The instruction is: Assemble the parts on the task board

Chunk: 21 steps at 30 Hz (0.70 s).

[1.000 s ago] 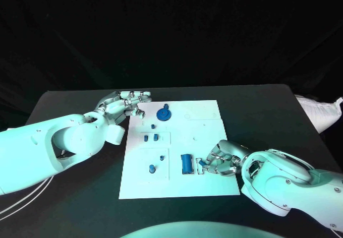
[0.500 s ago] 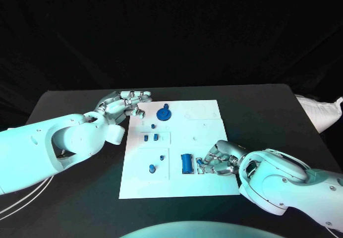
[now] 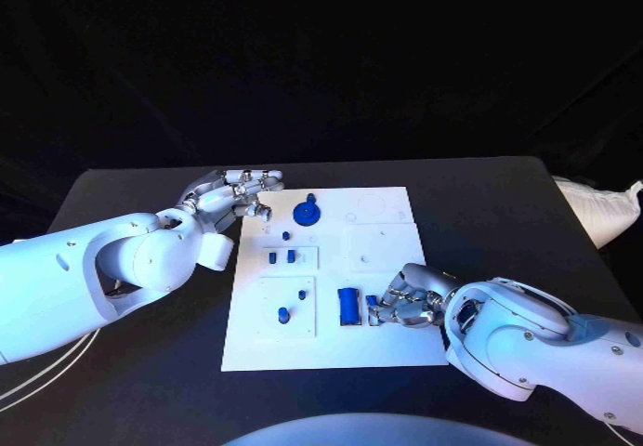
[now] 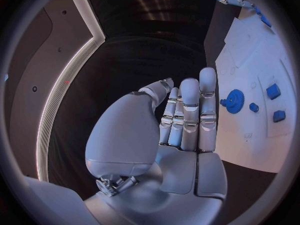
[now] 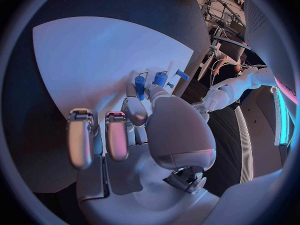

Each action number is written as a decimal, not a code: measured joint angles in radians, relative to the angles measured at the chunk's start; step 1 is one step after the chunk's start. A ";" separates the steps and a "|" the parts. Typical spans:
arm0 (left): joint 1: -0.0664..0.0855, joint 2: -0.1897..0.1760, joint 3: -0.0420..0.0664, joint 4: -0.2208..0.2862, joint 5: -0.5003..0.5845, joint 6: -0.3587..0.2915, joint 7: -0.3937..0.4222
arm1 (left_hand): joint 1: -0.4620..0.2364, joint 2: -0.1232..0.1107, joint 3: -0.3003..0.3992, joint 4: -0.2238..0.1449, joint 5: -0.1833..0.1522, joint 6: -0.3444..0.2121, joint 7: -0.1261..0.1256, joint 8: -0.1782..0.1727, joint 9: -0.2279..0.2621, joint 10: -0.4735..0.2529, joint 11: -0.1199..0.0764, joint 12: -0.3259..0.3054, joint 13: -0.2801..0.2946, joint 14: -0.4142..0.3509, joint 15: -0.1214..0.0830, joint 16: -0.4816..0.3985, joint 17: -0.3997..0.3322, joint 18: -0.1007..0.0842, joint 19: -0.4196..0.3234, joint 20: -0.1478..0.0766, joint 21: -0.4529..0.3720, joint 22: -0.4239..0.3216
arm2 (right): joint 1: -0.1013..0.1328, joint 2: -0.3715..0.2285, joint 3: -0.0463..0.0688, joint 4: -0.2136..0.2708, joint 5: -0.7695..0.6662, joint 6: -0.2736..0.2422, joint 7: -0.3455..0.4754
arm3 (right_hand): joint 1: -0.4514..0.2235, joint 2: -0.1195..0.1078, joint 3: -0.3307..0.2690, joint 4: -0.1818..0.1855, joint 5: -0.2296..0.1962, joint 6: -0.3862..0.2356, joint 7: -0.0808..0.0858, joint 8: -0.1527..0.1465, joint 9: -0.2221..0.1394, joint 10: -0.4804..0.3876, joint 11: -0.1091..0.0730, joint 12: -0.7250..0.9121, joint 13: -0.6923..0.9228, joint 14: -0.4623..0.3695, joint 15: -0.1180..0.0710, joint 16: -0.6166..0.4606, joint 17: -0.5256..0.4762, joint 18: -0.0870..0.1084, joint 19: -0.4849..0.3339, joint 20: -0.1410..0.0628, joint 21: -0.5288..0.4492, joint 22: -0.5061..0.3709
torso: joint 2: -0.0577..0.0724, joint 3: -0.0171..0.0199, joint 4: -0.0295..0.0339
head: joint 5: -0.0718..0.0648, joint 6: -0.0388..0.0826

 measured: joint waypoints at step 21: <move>0.000 -0.003 0.000 0.000 0.000 0.002 -0.001 | 0.000 0.000 0.000 0.000 0.000 0.000 0.000 0.000 0.000 0.000 0.000 0.000 0.000 0.000 0.000 0.000 0.000 0.000 0.000 0.000 0.000 0.000 | -0.001 -0.009 -0.001 0.012 -0.019 0.012 0.003 | -0.178 0.051 -0.173 0.003 -0.276 0.011 -0.008 0.025 0.020 0.019 -0.006 0.028 0.030 0.004 -0.003 0.008 0.000 0.000 0.000 -0.004 0.006 0.000 | -0.001 0.0011 -0.0006 | 0.001 0.000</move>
